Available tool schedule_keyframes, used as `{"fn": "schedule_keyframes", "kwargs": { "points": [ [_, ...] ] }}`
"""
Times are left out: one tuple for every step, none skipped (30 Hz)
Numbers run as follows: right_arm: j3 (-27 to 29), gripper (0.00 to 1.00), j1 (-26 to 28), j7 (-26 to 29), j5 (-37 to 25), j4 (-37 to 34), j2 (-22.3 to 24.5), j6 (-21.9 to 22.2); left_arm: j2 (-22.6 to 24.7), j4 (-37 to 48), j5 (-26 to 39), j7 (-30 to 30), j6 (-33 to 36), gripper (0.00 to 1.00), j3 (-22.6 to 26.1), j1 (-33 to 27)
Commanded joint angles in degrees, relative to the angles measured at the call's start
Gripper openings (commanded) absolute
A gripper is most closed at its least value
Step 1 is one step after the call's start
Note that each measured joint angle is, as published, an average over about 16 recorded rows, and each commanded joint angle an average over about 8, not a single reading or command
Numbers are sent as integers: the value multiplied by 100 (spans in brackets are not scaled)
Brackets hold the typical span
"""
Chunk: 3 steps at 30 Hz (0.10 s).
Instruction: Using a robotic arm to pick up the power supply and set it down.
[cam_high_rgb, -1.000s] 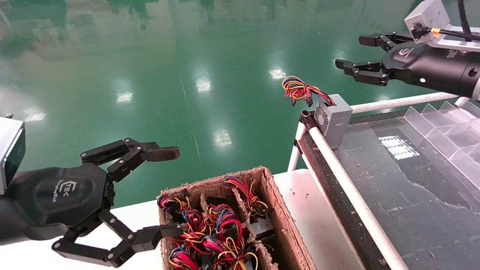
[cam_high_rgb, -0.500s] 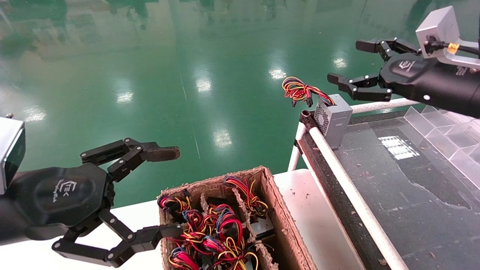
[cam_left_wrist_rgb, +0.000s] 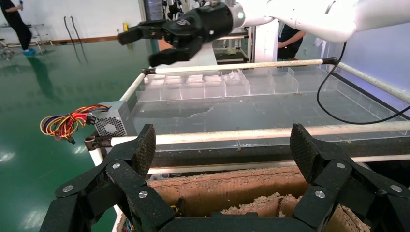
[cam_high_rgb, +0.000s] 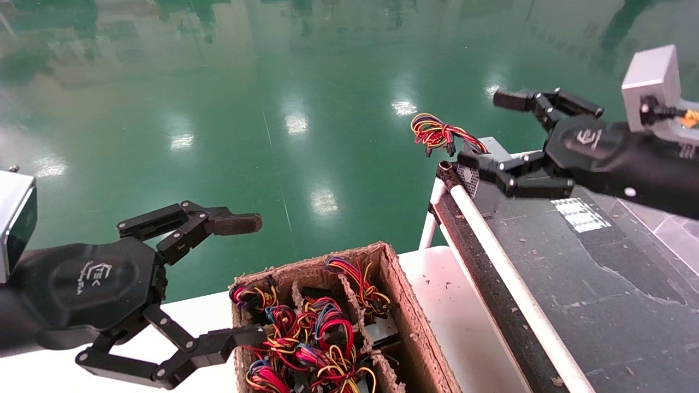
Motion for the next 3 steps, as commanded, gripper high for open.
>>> {"fn": "schedule_keyframes", "kwargs": {
  "points": [
    [44,100,-284,196,213,425,128,-109,0,0,0,0,0,100,0,0],
    [51,100,-326,225,244,488,147,-125,0,0,0,0,0,100,0,0],
    [57,100,-364,252,273,546,164,-140,0,0,0,0,0,100,0,0]
  ]
}}
